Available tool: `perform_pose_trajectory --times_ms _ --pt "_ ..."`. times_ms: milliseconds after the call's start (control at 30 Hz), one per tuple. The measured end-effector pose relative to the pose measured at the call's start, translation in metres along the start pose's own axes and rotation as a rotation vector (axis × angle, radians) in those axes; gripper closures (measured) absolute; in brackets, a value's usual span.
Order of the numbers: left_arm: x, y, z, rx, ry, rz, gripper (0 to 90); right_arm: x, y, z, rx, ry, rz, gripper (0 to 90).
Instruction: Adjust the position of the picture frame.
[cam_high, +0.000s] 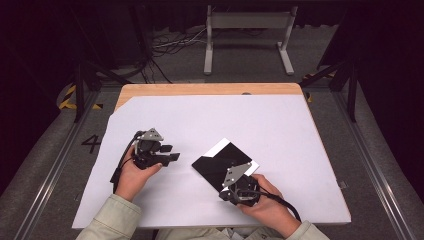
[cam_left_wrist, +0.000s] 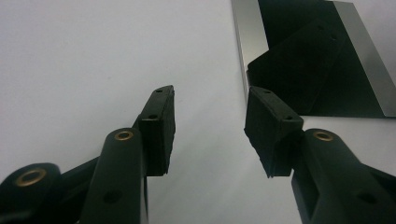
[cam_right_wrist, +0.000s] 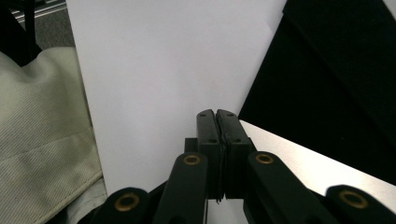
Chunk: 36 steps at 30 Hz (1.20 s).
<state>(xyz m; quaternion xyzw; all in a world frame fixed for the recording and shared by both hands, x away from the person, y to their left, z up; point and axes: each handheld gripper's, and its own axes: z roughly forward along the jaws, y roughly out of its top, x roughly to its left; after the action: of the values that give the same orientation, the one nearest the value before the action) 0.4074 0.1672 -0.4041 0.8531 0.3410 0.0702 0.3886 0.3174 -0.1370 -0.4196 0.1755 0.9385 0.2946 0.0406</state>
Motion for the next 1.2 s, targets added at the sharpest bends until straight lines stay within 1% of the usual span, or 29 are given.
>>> perform_pose_trajectory --times_ms 67,200,233,267,367,433,533,567,767,900,967,1033,1100,1133,1167,1200 --pt "0.0 0.0 0.0 0.001 0.0 0.002 53.1 0.001 0.0 0.002 0.008 0.004 -0.005 89.6" --pt "0.001 0.0 0.001 0.004 -0.004 -0.006 51.9 0.0 0.0 0.003 0.019 0.011 0.008 89.9" --pt "0.001 0.0 0.002 0.005 -0.002 -0.003 51.0 0.001 0.0 0.004 0.027 0.004 0.006 90.0" --pt "0.001 0.0 0.003 0.006 -0.008 -0.014 50.8 0.001 0.0 0.005 0.029 0.004 0.007 90.0" --pt "0.001 0.0 0.003 0.01 -0.003 -0.008 50.2 0.002 0.0 0.007 0.039 -0.003 0.002 90.0" --pt "0.0 0.0 0.003 0.009 -0.001 -0.008 50.0 0.003 0.0 0.009 0.046 -0.004 0.007 90.0" --pt "0.0 0.0 0.002 -0.01 -0.025 -0.01 47.3 0.007 0.001 0.011 0.061 -0.023 0.005 90.0" --pt "0.0 0.0 0.002 -0.013 -0.026 -0.006 47.0 0.007 0.002 0.011 0.064 -0.025 0.003 90.0" --pt "0.0 0.0 0.002 -0.013 -0.011 -0.004 45.3 0.007 0.002 0.011 0.068 -0.029 0.004 90.0" --pt "0.001 0.0 0.001 -0.024 -0.007 -0.007 45.2 0.007 0.002 0.01 0.074 -0.047 0.001 90.0" --pt "0.001 0.0 0.001 -0.013 -0.005 -0.005 46.0 0.005 0.001 0.008 0.082 -0.078 0.007 90.0" --pt "0.0 0.0 0.003 -0.005 -0.013 -0.005 48.5 0.001 -0.001 0.007 0.086 -0.097 0.014 90.0" --pt "-0.001 0.001 0.004 0.007 -0.008 0.011 52.1 -0.003 -0.003 0.005 0.088 -0.111 0.026 90.0" --pt "-0.001 0.001 0.004 0.007 -0.008 0.011 53.8 -0.003 -0.003 0.005 0.088 -0.111 0.026 90.0" --pt "-0.002 0.001 0.006 0.013 -0.005 0.012 53.8 -0.005 -0.003 0.004 0.088 -0.117 0.03 90.0" --pt "-0.002 0.001 0.007 0.02 -0.003 0.008 55.8 -0.007 -0.004 0.003 0.089 -0.13 0.035 90.0"
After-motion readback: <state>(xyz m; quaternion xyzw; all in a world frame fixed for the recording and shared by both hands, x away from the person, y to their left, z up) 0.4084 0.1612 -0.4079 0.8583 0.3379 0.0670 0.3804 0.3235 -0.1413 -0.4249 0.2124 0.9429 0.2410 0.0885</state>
